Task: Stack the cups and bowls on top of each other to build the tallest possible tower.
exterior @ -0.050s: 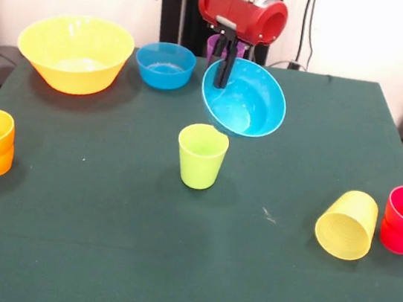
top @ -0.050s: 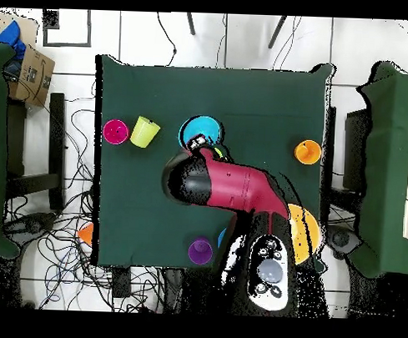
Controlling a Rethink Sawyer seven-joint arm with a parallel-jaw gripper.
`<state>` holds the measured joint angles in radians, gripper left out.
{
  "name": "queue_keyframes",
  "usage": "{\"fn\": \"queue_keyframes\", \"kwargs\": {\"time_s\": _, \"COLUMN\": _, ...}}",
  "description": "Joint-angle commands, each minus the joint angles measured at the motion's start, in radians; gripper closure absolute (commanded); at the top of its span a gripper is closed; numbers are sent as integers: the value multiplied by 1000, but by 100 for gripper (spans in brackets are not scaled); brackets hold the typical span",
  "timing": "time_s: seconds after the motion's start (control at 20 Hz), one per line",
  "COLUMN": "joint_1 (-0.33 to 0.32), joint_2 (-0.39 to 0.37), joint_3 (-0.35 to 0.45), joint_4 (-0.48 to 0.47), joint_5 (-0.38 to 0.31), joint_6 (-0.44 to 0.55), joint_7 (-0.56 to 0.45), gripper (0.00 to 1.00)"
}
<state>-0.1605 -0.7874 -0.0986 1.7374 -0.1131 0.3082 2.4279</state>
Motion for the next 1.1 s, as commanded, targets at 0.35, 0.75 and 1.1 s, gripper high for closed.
{"fn": "queue_keyframes", "kwargs": {"time_s": 0.35, "joint_1": 34, "joint_2": 39, "joint_3": 85, "joint_4": 51, "joint_5": -153, "joint_6": -99, "joint_7": -35, "gripper": 100}}
{"fn": "queue_keyframes", "kwargs": {"time_s": 0.75, "joint_1": 55, "joint_2": 77, "joint_3": 58, "joint_4": 54, "joint_5": -184, "joint_6": -174, "joint_7": 9, "gripper": 100}}
{"fn": "queue_keyframes", "kwargs": {"time_s": 1.1, "joint_1": 23, "joint_2": 66, "joint_3": 77, "joint_4": 80, "joint_5": -196, "joint_6": -196, "joint_7": 0, "gripper": 100}}
